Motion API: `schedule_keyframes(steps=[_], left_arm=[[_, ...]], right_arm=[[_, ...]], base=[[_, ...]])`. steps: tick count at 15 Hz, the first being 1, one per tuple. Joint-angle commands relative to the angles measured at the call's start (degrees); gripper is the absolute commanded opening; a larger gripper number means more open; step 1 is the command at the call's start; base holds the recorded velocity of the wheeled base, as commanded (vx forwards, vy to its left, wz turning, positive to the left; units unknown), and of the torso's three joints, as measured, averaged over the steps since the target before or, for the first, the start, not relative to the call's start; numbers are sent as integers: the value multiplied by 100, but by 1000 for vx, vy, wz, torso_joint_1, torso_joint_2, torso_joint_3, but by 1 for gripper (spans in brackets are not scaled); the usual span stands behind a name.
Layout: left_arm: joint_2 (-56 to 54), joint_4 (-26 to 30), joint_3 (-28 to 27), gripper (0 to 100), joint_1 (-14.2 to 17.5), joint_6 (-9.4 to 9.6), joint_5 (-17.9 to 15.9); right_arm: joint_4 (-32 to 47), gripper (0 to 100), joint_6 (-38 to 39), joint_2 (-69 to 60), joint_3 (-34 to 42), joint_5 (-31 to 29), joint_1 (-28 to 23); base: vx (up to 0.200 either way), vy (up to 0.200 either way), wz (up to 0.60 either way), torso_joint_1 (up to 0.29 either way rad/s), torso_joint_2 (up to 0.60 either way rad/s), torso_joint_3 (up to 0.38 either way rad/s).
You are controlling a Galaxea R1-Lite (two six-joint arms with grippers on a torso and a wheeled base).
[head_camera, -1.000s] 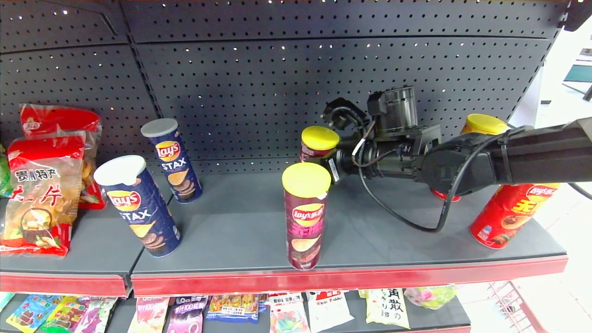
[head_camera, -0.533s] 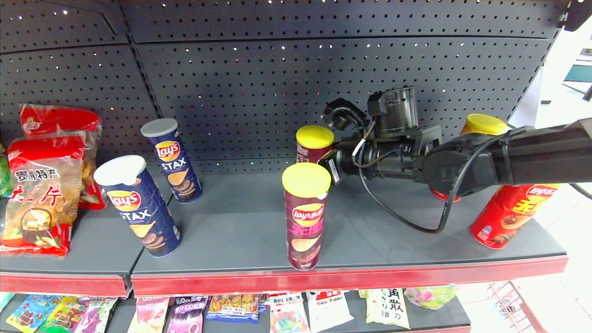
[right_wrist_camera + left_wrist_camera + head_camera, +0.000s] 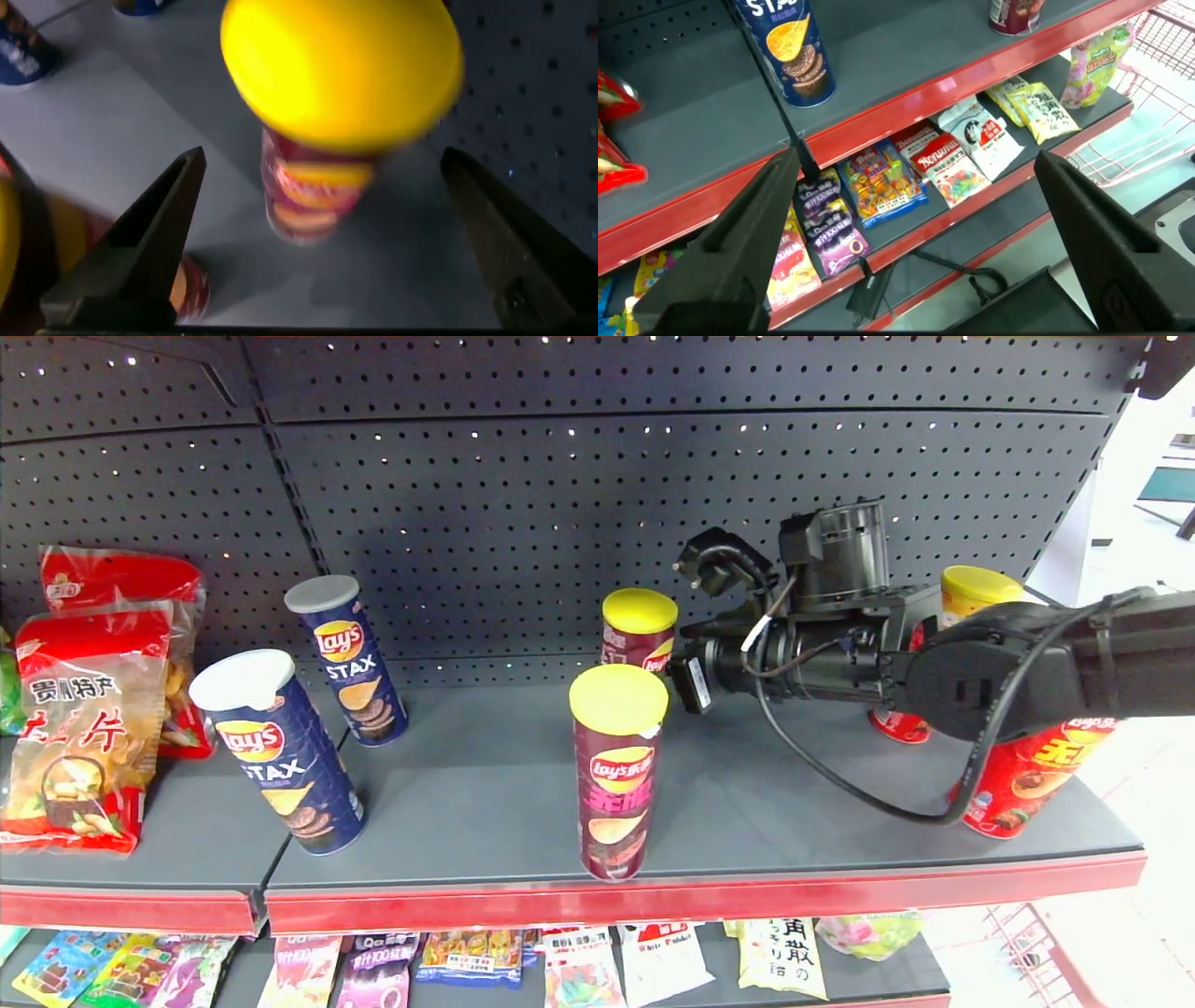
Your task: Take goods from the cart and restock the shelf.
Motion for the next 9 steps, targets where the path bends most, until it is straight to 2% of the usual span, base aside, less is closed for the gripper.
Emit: schedule_keyframes(steps=[1, 6, 9], left_arm=[[12, -2, 36, 100, 0, 3, -5], [56, -2, 62, 100, -9, 3, -31], [267, -54, 62, 100, -9, 3, -22]], right_arm=[[-10, 100, -4, -413, 364, -9, -65], [-10, 100, 93, -676, 857, -237, -434], [-18, 100, 225, -1344, 1841, -369, -504]], base=[[0, 0, 0, 0, 0, 0], [0, 0, 0, 0, 0, 0], [0, 0, 0, 0, 0, 0]])
